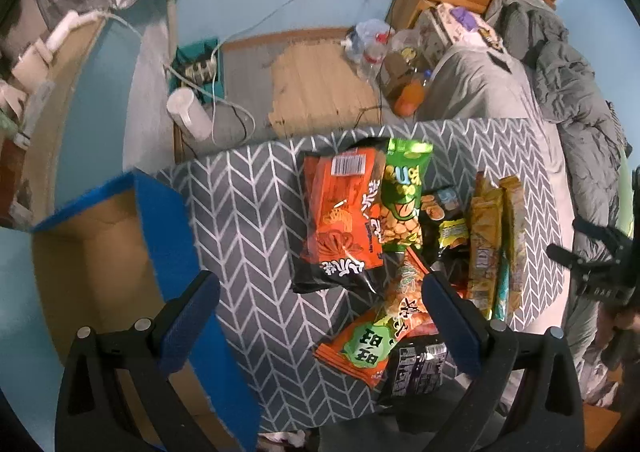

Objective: Organize snacks

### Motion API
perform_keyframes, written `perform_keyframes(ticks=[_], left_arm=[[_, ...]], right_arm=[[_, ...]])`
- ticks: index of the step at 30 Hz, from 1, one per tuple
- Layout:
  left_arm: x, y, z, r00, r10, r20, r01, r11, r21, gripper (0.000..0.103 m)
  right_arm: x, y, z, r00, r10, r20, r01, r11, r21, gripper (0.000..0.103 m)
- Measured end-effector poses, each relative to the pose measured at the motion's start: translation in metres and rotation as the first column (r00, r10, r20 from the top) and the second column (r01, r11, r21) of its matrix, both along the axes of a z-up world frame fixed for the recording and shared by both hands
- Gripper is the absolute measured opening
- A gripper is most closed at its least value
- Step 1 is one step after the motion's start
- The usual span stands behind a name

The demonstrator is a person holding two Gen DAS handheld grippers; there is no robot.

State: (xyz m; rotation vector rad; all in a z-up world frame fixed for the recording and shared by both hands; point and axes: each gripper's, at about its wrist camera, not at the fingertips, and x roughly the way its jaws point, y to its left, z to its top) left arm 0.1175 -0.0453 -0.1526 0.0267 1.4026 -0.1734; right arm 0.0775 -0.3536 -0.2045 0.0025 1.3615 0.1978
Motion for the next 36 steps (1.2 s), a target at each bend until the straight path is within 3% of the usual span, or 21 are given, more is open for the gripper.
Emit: perform_keyframes(ticks=[8,19,22,24,28,32,36], left_arm=[[0.018,-0.007,-0.044,0.996,0.053,-0.07,-0.055,0.998,-0.039,0.102],[0.046,-0.025,-0.095,0.992,0.05,-0.12,-0.048,0.999,0.015,0.102],[0.053,-0.029,-0.106,0.99,0.041,-0.136,-0.036,0.999,0.034,0.102],[0.058,-0.031,-0.113,0.988,0.038,-0.148,-0.033,0.999,0.036,0.102],[0.065,-0.031,-0.13,0.984,0.029,-0.177,-0.019,0.998,0.059,0.101],[0.067,-0.032,-0.145,0.975,0.018,-0.222,-0.002,0.997,0.072,0.072],[0.066,-0.022,-0.146,0.975,0.024,-0.219,-0.009,0.998,0.067,0.066]], right_arm=[[-0.001,0.0,-0.041,0.998,-0.019,-0.053,0.021,0.999,0.046,0.095],[0.007,-0.005,-0.068,0.998,-0.015,-0.066,0.02,0.996,0.084,0.081],[0.012,-0.006,-0.072,0.998,-0.026,-0.063,0.03,0.997,0.075,0.068],[0.015,-0.01,-0.076,0.997,-0.03,-0.077,0.035,0.997,0.064,0.053],[0.02,-0.018,-0.081,0.994,-0.038,-0.107,0.049,0.994,0.099,0.04],[0.02,-0.022,-0.081,0.995,-0.032,-0.098,0.041,0.995,0.095,0.034],[0.022,-0.027,-0.084,0.993,-0.036,-0.112,0.048,0.993,0.11,0.034]])
